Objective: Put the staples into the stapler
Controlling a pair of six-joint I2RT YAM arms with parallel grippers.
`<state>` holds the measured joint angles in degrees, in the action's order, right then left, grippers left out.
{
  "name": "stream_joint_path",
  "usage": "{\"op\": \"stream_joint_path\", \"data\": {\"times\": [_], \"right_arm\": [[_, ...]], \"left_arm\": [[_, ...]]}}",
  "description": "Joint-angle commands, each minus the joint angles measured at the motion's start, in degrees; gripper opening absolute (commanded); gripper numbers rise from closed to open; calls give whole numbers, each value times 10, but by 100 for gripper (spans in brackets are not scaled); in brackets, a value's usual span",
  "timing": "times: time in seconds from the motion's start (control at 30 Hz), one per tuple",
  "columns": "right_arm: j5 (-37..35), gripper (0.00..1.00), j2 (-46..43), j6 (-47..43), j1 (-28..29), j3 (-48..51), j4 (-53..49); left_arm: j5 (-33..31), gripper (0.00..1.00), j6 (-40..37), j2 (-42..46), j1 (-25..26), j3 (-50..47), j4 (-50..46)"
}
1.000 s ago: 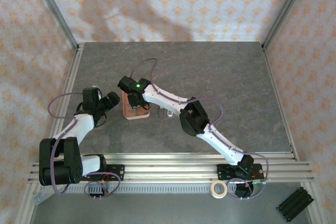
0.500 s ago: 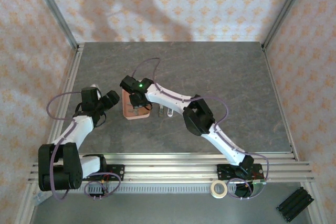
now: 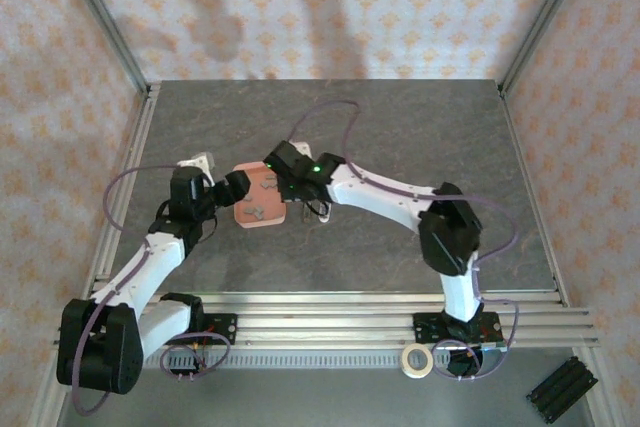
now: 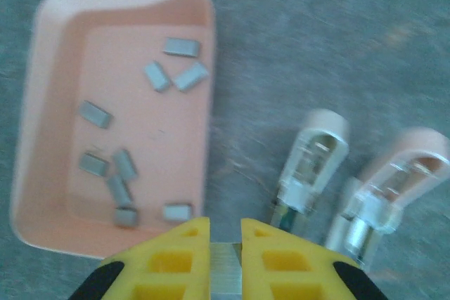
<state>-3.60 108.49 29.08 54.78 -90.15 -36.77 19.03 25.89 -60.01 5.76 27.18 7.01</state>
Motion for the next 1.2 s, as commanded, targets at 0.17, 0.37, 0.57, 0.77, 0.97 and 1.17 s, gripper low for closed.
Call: {"op": "stream_joint_path", "data": {"times": [0.17, 0.37, 0.57, 0.77, 0.97, 1.17], "right_arm": [[-61, 14, -140, 93, -40, 193, 11], [-74, 14, -215, 99, -81, 285, -17], [-45, 14, -240, 107, -104, 350, -5], [-29, 14, -248, 130, -106, 402, 21], [-7, 14, -227, 126, -113, 421, 40], [11, 15, -196, 120, -114, 424, 56]], "left_arm": [[14, 81, -43, -83, 94, 0, 164], [-3, 81, -61, -118, 134, 14, 183], [-28, 81, -67, -140, 161, 27, 186], [-41, 81, -70, -153, 170, 33, 192], [-43, 81, -68, -162, 172, 41, 198], [-45, 81, -65, -167, 175, 37, 206]]}}
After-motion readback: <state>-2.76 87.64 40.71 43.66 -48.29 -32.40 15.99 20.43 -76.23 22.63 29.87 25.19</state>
